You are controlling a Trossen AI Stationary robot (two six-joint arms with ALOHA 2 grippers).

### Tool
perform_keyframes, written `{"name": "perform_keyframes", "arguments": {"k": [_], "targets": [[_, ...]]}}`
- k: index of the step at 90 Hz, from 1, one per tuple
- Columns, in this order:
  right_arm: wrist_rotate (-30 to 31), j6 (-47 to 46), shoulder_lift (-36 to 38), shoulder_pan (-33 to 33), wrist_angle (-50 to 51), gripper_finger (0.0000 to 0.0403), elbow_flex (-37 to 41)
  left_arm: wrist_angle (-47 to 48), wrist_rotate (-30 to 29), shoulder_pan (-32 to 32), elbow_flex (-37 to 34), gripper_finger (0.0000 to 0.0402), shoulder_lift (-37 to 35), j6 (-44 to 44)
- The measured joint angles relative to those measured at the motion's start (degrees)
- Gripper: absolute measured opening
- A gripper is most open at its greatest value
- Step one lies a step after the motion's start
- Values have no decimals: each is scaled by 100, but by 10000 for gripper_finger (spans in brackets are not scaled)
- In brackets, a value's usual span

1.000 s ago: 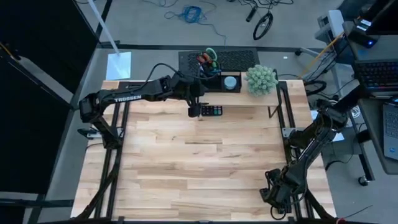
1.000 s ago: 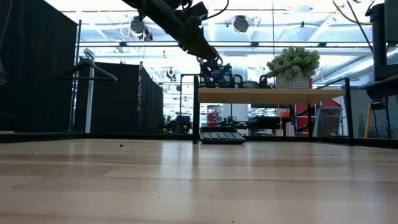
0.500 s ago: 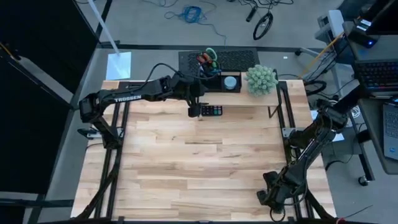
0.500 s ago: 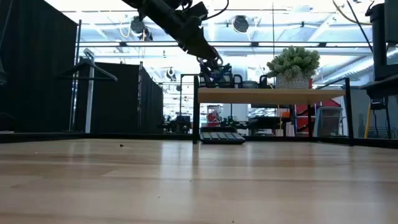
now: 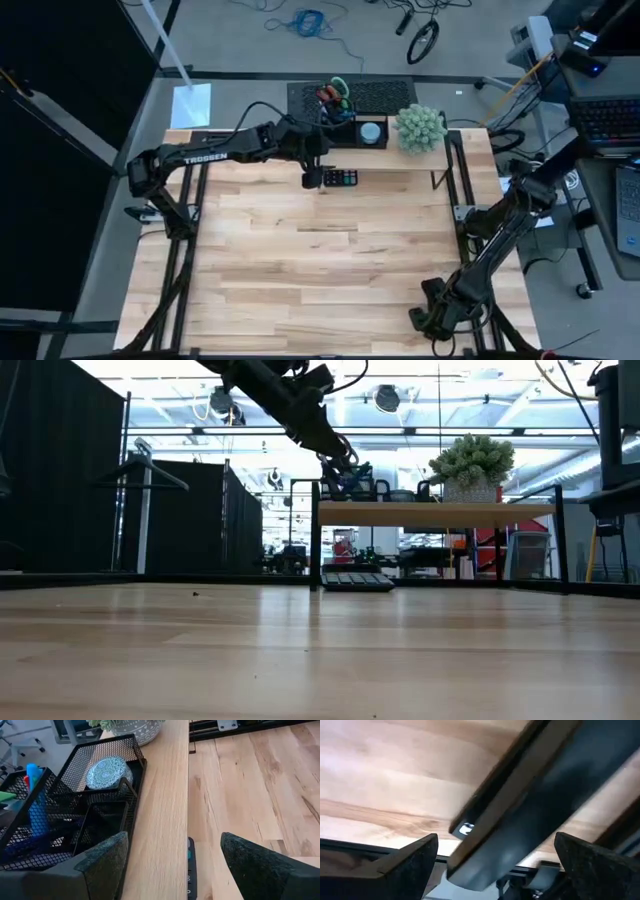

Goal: Pick and place office supplies into organizer
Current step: Put the black stapler under the wooden shelf

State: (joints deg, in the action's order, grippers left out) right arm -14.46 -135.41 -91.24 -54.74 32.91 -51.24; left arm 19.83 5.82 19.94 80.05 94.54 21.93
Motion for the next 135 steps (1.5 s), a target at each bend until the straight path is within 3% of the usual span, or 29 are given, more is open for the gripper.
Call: {"name": "perform_keyframes", "arguments": {"k": [12, 23, 67, 107, 135], "targets": [[-10, 109, -335, 0, -283, 378, 2, 0, -1, 0, 0, 309, 0, 85], [-17, 243, -497, 0, -371, 347, 2, 0, -2, -3, 0, 309, 0, 98], [-109, 500, -468, 103, 20, 103, -25, -35, -2, -11, 0, 309, 0, 98], [-94, 1787, -466, 1119, 815, 114, -30, -4, -4, -11, 0, 309, 0, 98], [998, 2040, -162, 1894, 1746, 105, 13, 59, -5, -11, 0, 309, 0, 97]]}}
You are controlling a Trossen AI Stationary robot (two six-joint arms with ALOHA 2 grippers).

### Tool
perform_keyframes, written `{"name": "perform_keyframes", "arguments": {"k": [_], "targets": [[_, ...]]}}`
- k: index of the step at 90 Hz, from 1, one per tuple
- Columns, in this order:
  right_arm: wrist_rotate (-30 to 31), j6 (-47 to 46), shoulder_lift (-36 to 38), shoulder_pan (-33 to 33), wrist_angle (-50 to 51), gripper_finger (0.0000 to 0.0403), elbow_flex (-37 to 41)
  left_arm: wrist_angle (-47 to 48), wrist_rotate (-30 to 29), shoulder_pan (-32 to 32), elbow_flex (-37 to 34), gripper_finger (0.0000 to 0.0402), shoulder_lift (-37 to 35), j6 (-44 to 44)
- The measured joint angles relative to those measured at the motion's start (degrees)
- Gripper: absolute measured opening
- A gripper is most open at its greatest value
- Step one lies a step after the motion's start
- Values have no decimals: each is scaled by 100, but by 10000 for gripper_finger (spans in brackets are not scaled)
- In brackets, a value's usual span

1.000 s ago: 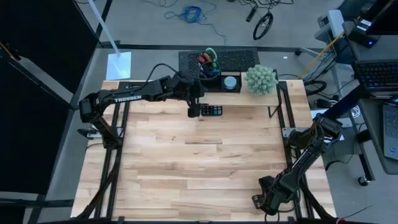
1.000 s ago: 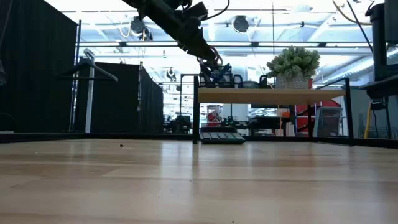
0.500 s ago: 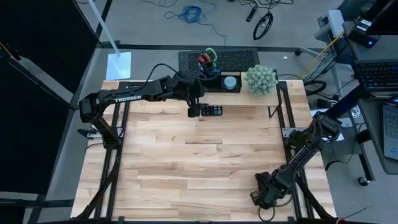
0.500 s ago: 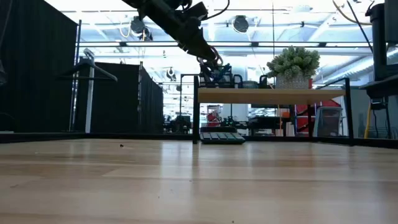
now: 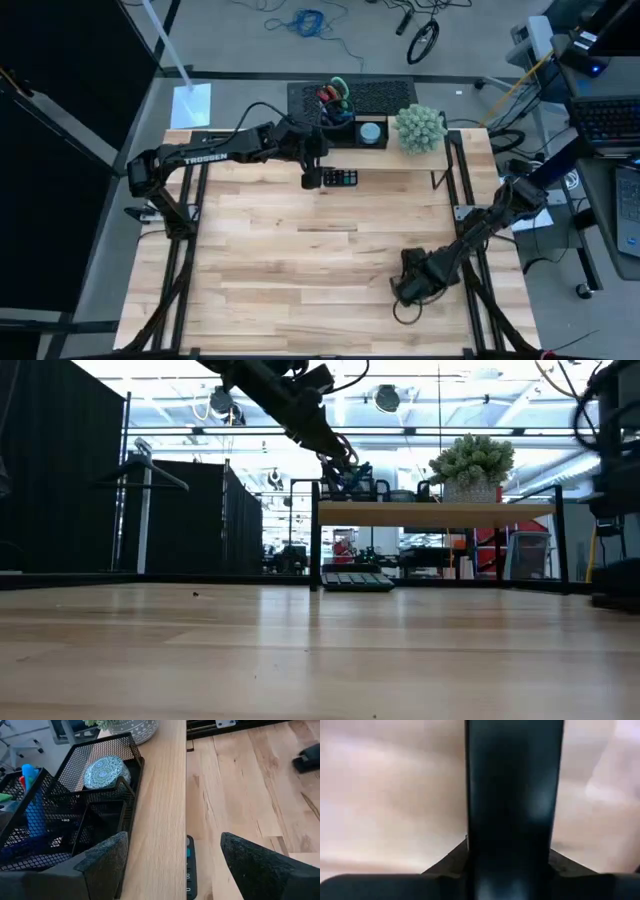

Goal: Pick and place office supplies into organizer
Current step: Put the black stapler under the wooden shelf

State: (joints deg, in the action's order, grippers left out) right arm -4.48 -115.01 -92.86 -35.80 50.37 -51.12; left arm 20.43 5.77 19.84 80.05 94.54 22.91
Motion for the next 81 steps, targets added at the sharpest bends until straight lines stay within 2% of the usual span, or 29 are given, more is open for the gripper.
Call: {"name": "perform_keyframes", "arguments": {"k": [13, 26, 41, 59, 81], "targets": [[126, 543, 57, 472, 158, 111, 3, 71, -1, 0, 0, 309, 0, 3], [608, 963, 202, 937, 311, 103, 45, 105, -1, 0, 0, 309, 0, 3], [619, 1112, 498, 1419, 292, 103, 408, 141, -1, 0, 0, 309, 0, 3], [591, 1258, 1091, 1924, 136, 104, 1034, 166, -1, 0, 0, 309, 0, 6], [962, 1493, 2042, 2631, 12, 108, 1796, 159, -1, 0, 0, 309, 0, 36]]}}
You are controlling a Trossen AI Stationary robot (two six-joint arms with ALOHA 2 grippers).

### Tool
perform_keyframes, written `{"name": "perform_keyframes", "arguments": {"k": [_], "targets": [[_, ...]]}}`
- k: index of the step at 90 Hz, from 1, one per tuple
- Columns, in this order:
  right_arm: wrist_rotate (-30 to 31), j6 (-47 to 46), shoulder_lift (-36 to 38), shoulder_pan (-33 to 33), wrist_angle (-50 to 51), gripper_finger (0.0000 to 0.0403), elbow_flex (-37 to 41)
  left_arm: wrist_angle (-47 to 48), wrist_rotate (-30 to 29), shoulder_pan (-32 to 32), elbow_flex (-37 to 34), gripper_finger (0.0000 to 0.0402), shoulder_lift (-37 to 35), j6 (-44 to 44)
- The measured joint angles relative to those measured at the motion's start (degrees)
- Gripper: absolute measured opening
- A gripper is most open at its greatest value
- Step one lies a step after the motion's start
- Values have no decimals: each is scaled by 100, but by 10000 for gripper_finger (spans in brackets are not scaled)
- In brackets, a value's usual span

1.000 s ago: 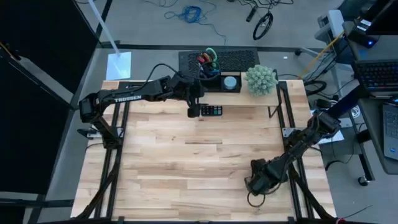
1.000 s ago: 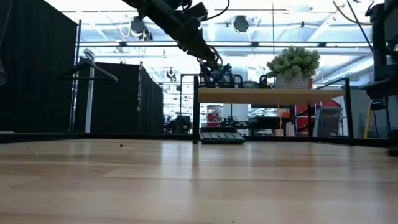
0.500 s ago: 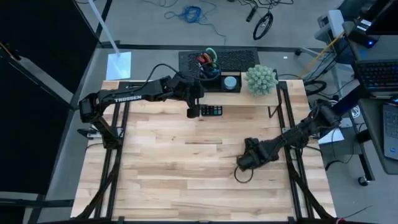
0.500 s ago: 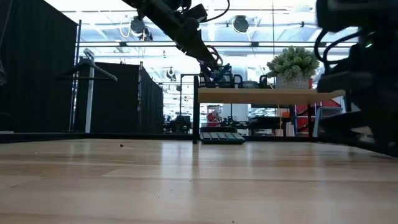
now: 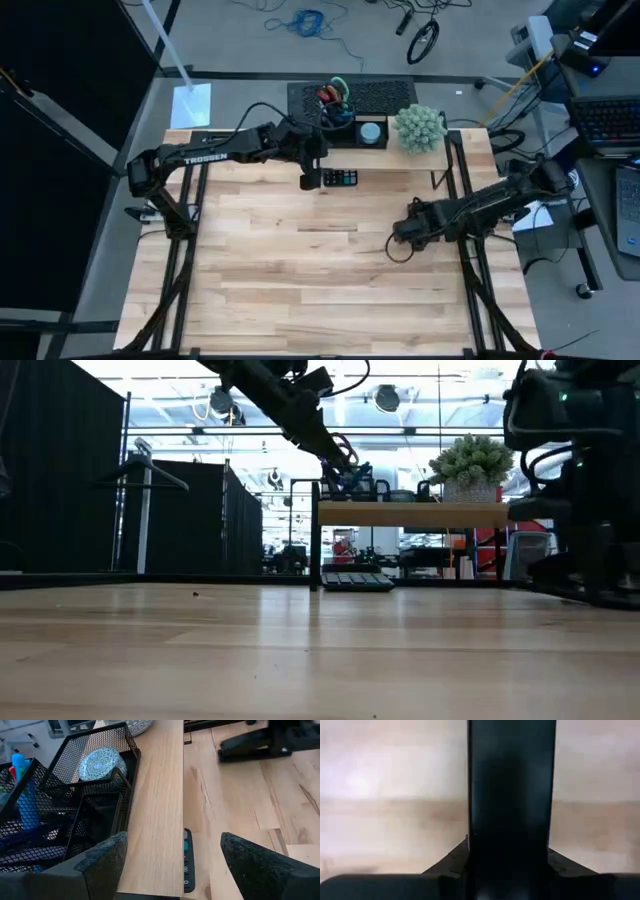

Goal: Pick and place office supplies into organizer
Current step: Put the black stapler under the wooden shelf

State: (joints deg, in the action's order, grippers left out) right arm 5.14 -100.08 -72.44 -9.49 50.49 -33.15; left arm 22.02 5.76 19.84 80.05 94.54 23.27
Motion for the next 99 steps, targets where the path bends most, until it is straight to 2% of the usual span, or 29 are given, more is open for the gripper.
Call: {"name": "perform_keyframes", "arguments": {"k": [12, 28, 51, 68, 81, 99], "targets": [[-39, 433, 233, 403, -235, 115, 318, -4, 0, 0, 0, 309, 0, 0], [-50, 1022, 243, 904, -280, 118, 345, -8, 0, 0, 0, 309, 0, -2], [141, 1317, 235, 1007, -328, 127, 362, 0, 0, 0, 0, 309, 0, -2], [588, 1424, 226, 1031, -407, 183, 413, 42, 0, 0, 0, 309, 0, -2], [535, 1414, 313, 909, -380, 234, 403, 77, 0, 2, 0, 309, 0, -4], [431, 1216, 606, 512, -374, 261, 394, 64, 0, 0, 0, 309, 0, -4]]}}
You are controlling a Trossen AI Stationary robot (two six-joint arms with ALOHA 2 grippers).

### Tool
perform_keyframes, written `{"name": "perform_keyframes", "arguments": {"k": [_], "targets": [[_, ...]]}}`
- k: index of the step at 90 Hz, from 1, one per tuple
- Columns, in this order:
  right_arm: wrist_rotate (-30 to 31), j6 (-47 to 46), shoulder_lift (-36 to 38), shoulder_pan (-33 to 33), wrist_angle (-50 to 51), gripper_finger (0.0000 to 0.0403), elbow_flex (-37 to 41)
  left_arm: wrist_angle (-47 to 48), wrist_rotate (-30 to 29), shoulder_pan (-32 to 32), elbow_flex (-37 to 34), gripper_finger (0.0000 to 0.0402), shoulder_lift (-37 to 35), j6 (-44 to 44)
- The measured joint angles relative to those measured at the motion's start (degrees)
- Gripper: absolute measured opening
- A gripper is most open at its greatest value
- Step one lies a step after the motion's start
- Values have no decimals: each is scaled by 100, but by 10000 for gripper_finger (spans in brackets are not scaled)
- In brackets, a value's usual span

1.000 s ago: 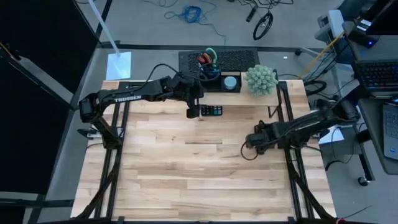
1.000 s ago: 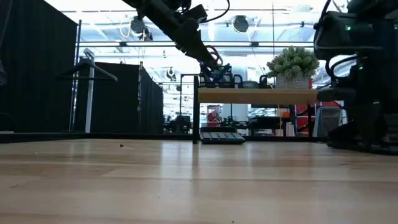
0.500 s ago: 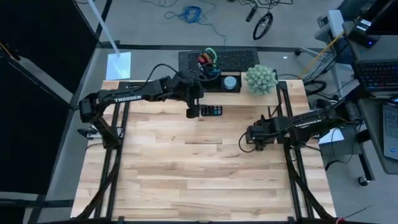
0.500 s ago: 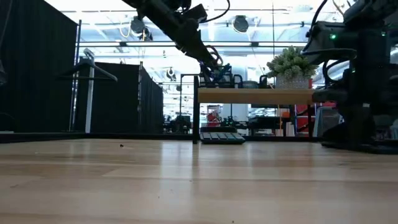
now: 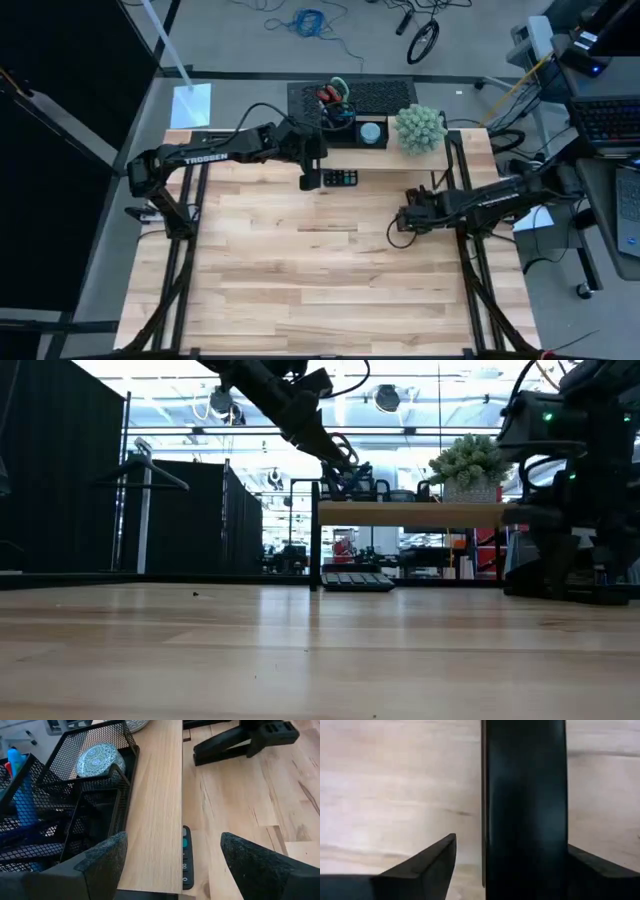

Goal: Pick and place office supplies into organizer
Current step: Put the black stapler under the wooden shelf

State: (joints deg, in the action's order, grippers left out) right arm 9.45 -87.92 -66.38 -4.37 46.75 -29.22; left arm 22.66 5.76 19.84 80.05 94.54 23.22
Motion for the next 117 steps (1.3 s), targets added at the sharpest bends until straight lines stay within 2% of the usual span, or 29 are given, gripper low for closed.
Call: {"name": "perform_keyframes", "arguments": {"k": [27, 43, 50, 63, 74, 93, 105, 117], "targets": [[-43, -776, 532, -860, 318, 262, -37, -31, 0, 0, 0, 309, 0, 0], [39, -1147, 578, -1590, 995, 262, -556, -84, 0, 2, 0, 309, 0, -2], [394, -1427, 578, -2005, 1365, 262, -879, -120, 0, 2, 0, 309, 0, -4], [1640, -2058, 512, -2810, 1813, 261, -1254, -164, 0, 0, 0, 309, 1, -5], [2107, -2419, 194, -3293, 1970, 259, -1263, -252, 0, 0, 0, 309, 2, -15], [2324, -2986, -801, -3818, 2042, 259, -1263, -385, 0, 1, 0, 309, 2, -33], [2684, -3728, -1378, -4252, 2082, 258, -1265, -383, 0, 0, 0, 309, 2, -33], [2684, -4397, -1809, -4589, 2324, 258, -1265, -384, 0, 1, 0, 309, 2, -33]]}}
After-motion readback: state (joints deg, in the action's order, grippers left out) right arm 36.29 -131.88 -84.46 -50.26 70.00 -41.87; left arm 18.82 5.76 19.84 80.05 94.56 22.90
